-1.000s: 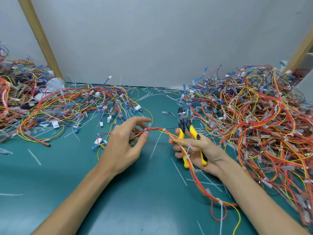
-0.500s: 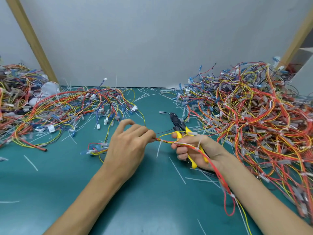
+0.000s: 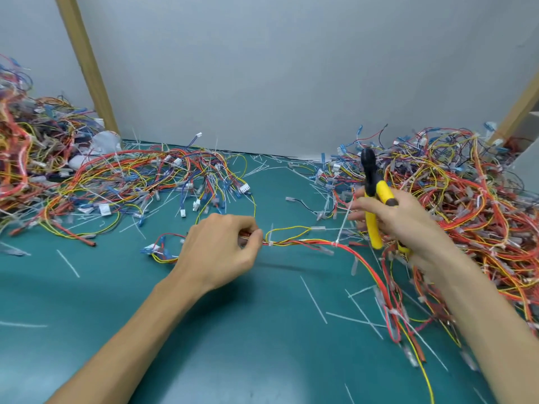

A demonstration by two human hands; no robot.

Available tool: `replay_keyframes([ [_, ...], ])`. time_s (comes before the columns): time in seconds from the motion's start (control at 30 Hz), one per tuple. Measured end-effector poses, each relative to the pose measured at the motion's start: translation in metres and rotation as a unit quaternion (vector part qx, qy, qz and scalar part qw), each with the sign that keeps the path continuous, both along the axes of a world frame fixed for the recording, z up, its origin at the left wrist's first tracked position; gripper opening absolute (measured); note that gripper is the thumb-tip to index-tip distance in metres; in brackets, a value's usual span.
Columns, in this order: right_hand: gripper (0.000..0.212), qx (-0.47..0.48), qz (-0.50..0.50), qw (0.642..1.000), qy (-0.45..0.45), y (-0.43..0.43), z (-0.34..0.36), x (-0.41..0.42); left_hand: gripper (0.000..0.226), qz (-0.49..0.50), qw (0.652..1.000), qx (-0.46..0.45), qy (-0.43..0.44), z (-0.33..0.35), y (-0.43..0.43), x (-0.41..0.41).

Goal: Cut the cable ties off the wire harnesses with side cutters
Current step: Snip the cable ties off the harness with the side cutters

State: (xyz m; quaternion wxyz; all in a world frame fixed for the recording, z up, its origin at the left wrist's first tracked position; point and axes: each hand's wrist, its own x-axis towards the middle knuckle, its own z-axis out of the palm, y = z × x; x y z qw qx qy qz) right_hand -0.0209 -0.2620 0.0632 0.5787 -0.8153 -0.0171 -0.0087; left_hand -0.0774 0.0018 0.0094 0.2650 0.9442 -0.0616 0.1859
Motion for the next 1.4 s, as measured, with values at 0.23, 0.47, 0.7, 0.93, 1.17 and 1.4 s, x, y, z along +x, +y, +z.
replay_keyframes([
  [0.23, 0.008, -0.355, 0.057, 0.92, -0.158, -0.003, 0.071, -0.019, 0.035, 0.093, 0.996, -0.006, 0.006, -0.002, 0.002, 0.007],
  [0.47, 0.008, -0.443, 0.041, 0.849, -0.283, 0.016, 0.089, -0.041, 0.036, 0.125, 0.992, -0.006, 0.003, 0.002, 0.004, 0.007],
  [0.7, 0.018, -0.316, 0.097, 0.921, -0.207, 0.051, -0.001, -0.039, 0.03, 0.071, 0.989, -0.119, 0.054, 0.01, 0.005, 0.005],
  [0.93, 0.024, -0.259, 0.109, 0.938, -0.201, 0.044, -0.055, -0.022, 0.035, -0.065, 0.98, -0.184, 0.043, 0.0, 0.002, 0.006],
  [1.17, 0.019, -0.281, 0.077, 0.925, -0.243, 0.039, -0.073, -0.013, 0.018, -0.133, 0.979, -0.153, 0.032, -0.009, 0.005, 0.009],
  [1.4, 0.024, -0.241, 0.026, 0.938, -0.248, 0.034, -0.079, -0.011, 0.015, -0.118, 0.992, -0.031, -0.008, -0.015, 0.003, 0.009],
])
